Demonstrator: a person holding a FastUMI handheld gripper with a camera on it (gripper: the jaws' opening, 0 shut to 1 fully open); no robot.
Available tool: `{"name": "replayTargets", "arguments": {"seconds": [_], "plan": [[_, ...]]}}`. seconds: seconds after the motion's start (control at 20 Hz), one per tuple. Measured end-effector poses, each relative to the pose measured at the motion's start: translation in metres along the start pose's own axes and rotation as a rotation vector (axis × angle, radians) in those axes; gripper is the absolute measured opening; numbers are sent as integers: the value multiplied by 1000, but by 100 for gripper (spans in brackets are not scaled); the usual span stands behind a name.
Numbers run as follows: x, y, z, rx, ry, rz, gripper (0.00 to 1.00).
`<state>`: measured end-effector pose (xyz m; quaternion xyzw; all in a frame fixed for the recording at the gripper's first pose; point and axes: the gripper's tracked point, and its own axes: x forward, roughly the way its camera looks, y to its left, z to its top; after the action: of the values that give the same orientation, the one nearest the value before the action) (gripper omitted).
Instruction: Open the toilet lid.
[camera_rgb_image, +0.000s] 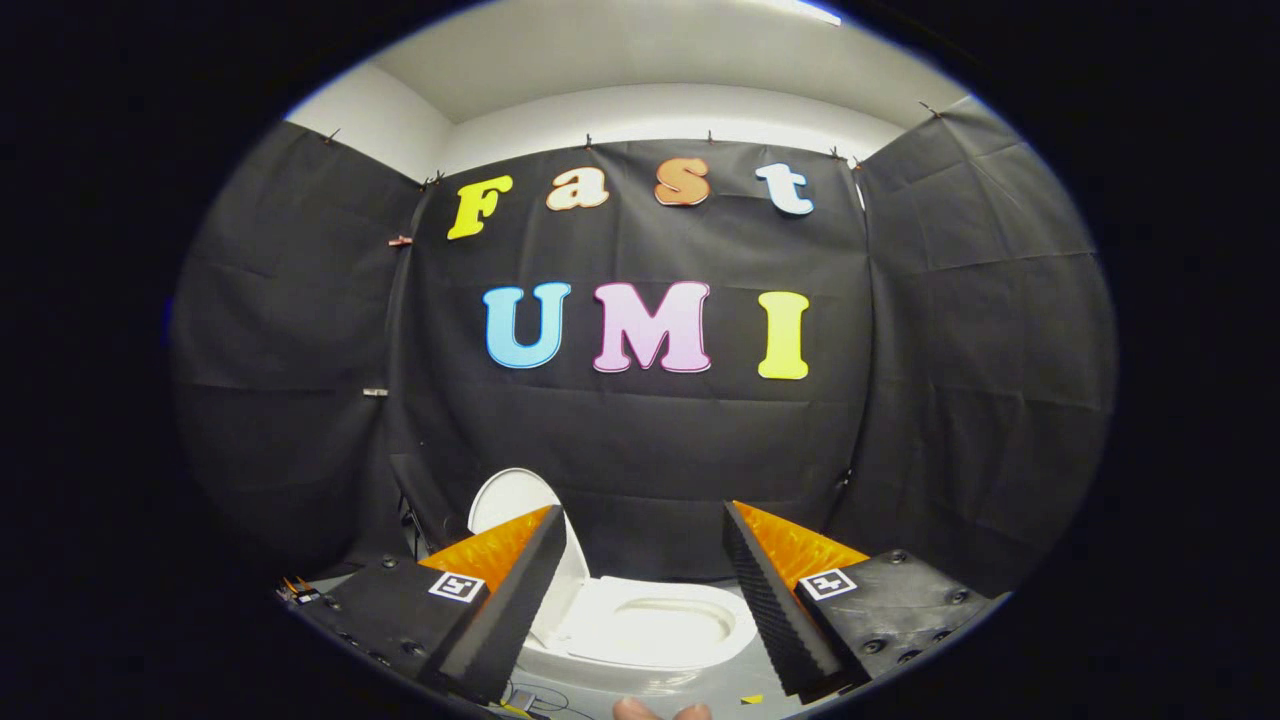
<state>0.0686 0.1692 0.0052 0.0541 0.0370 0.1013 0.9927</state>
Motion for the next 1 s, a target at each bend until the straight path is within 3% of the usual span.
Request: {"name": "replayTargets", "arguments": {"seconds": [0.5, 1.0], "plan": [[-50, -82, -9, 42, -4, -102, 98], [-68, -110, -1, 72, -48, -133, 98]]}}
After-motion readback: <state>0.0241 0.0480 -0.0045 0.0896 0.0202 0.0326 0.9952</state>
